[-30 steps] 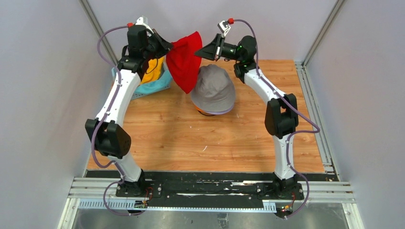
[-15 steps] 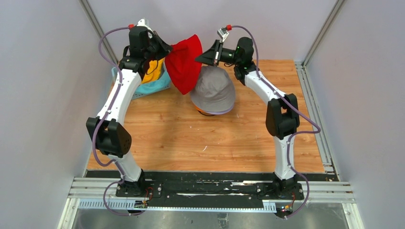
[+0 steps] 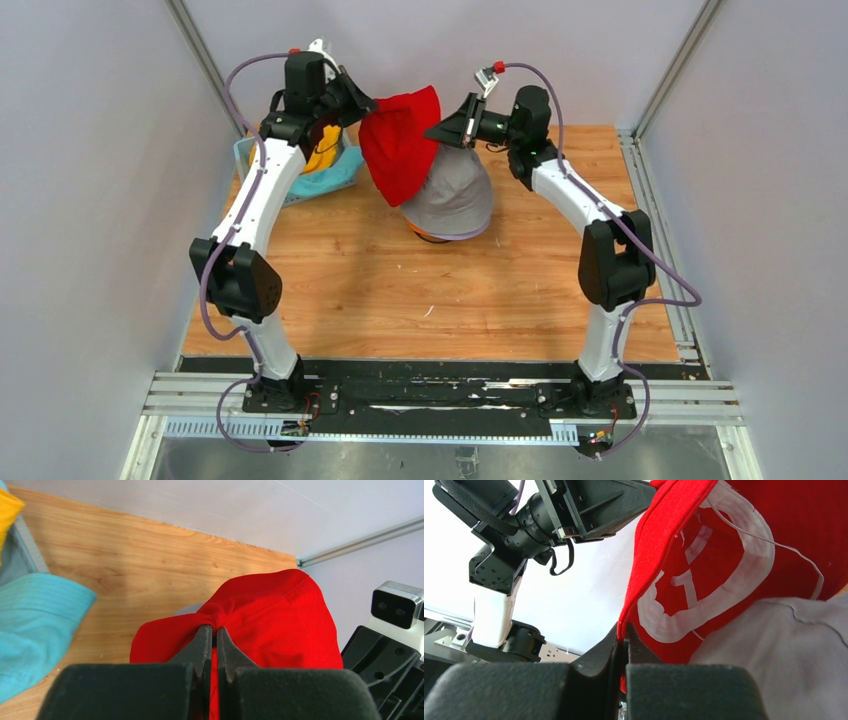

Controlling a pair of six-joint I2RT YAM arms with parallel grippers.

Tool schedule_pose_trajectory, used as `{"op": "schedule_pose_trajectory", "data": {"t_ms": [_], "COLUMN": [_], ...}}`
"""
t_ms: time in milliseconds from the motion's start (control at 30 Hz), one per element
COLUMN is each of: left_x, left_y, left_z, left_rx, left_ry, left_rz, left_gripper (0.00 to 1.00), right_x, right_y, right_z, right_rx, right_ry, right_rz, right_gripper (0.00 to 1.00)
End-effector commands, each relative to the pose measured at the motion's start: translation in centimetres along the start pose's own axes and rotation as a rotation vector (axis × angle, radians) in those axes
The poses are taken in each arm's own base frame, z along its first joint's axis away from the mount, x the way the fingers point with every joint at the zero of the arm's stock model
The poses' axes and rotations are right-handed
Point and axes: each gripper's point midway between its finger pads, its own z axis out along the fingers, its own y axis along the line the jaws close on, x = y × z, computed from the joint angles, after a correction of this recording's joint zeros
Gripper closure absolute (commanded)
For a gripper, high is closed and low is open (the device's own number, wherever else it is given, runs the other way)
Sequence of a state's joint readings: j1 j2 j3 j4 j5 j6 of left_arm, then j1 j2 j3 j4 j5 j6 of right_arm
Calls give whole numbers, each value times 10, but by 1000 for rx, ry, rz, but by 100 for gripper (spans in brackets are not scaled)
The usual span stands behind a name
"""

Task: Stack the hats

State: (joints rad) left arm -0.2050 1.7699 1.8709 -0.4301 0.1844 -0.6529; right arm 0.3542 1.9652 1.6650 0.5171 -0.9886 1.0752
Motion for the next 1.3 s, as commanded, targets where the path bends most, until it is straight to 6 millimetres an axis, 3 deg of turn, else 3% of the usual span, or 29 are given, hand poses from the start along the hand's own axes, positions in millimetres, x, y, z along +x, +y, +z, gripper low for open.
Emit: {"op": "schedule_pose_trajectory", "data": {"t_ms": [0, 167, 333, 467, 633, 833, 1100, 1267], "left_x": [14, 36, 51, 49, 41, 35, 33, 41], "left_y": [-19, -36, -48, -52, -57, -49, -13, 16], "left_z": [10, 25, 29, 24, 10, -8, -22, -22], "left_rx": [32, 45, 30, 34, 44, 5, -120, -157], "left_ry": [53, 108, 141, 124, 91, 44, -45, -64], "left_rz": [54, 87, 140, 158, 178, 204, 224, 204], "left_gripper": [100, 93, 49, 31, 28, 26, 24, 24], "right_x": [-13, -11, -3, 10, 29, 56, 67, 61], "right_y": [13, 0, -17, -36, -51, -103, -159, -167], "right_z": [-25, -55, -95, -122, -141, -153, -154, -150], "right_rx": [21, 78, 177, 279, 344, 468, 553, 549], "right_ry": [-56, -89, -116, -119, -114, -57, -11, -3], "right_rz": [-64, -44, -29, -10, 20, 77, 112, 93], "right_gripper": [99, 99, 99, 99, 99, 99, 100, 99]}}
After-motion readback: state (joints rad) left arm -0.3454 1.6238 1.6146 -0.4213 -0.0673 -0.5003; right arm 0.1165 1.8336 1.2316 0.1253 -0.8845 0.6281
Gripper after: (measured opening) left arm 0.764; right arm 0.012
